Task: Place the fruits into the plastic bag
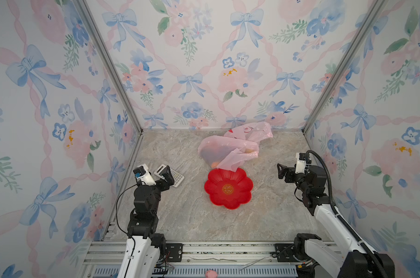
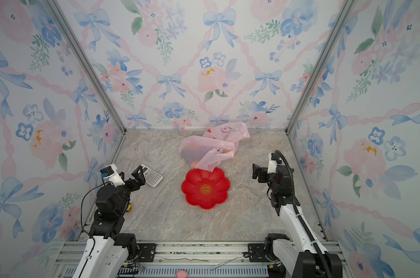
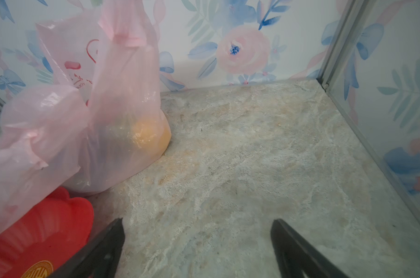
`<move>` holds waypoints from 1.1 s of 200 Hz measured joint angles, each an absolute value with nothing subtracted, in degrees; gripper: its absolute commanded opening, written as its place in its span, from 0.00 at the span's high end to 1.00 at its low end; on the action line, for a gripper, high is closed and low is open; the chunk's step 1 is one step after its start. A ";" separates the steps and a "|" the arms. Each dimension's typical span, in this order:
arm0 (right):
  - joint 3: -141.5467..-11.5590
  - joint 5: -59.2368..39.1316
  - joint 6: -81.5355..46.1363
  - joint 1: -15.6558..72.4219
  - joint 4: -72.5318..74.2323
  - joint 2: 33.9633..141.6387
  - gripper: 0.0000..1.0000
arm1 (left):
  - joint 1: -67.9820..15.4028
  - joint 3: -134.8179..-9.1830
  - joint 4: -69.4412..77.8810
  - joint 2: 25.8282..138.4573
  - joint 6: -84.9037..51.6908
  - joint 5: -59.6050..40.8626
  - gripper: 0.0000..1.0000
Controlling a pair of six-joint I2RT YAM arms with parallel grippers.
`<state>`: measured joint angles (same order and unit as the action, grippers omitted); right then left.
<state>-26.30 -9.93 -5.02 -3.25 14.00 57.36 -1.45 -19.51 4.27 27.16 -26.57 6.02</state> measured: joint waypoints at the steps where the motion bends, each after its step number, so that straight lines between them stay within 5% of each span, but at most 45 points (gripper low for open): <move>1: -26.09 -9.93 -5.02 -3.36 14.31 57.58 0.04 | -1.45 -19.38 4.29 27.16 -26.57 6.11 0.02; 137: -19.53 -9.76 -4.43 -4.89 49.34 81.67 0.04 | -1.45 -8.71 21.15 33.85 -23.86 15.92 0.02; 220: -18.11 -9.74 -3.75 -4.23 60.20 89.27 0.04 | -1.45 -7.40 36.67 52.21 -17.82 17.63 0.02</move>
